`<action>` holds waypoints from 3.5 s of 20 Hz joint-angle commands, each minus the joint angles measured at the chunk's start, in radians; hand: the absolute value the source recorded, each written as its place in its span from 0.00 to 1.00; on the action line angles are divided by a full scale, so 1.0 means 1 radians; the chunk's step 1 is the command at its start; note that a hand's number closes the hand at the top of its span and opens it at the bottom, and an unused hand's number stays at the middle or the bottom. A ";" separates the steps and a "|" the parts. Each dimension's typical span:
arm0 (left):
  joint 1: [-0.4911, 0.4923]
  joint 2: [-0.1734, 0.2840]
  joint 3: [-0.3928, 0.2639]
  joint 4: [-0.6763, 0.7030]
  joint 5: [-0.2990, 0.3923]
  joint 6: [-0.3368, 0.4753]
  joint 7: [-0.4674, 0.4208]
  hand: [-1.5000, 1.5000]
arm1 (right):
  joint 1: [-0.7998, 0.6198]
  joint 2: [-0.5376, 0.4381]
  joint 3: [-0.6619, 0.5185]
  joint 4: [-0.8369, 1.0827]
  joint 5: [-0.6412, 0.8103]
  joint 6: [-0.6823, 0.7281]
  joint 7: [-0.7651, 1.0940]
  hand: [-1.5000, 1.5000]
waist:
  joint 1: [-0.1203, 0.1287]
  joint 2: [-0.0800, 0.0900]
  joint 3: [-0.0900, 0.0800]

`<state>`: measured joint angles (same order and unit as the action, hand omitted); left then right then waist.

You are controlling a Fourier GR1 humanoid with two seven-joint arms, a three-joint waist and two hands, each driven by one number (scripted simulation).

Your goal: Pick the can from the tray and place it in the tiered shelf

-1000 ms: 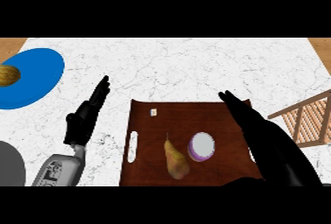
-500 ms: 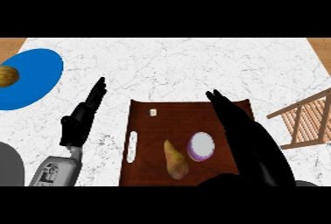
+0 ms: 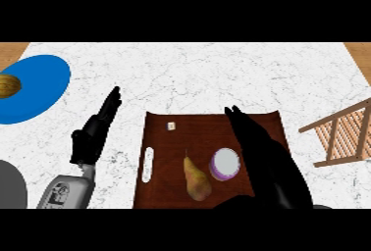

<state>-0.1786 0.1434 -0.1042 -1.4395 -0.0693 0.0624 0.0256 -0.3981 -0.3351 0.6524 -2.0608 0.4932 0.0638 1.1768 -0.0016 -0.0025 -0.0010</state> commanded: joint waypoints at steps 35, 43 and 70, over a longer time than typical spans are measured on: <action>0.040 -0.041 0.033 -0.035 -0.046 -0.043 0.011 0.50 | 0.213 0.268 -0.093 0.291 0.310 0.134 -0.164 0.00 | 0.002 0.002 0.001; 0.027 -0.050 0.061 0.052 -0.058 -0.060 -0.084 0.50 | 0.220 0.289 -0.154 0.314 0.327 0.188 -0.209 0.00 | 0.001 0.002 0.001; 0.068 -0.020 0.107 -0.055 -0.052 -0.061 0.017 0.50 | 1.111 -0.184 -0.303 -0.394 -0.025 -0.110 -1.011 1.00 | -0.064 -0.013 0.005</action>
<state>-0.1253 0.1038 -0.0123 -1.4891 -0.1252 0.0095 0.0493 0.5927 -0.5303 0.4049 -2.3196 0.6217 0.0164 0.2642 -0.0606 -0.0132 0.0029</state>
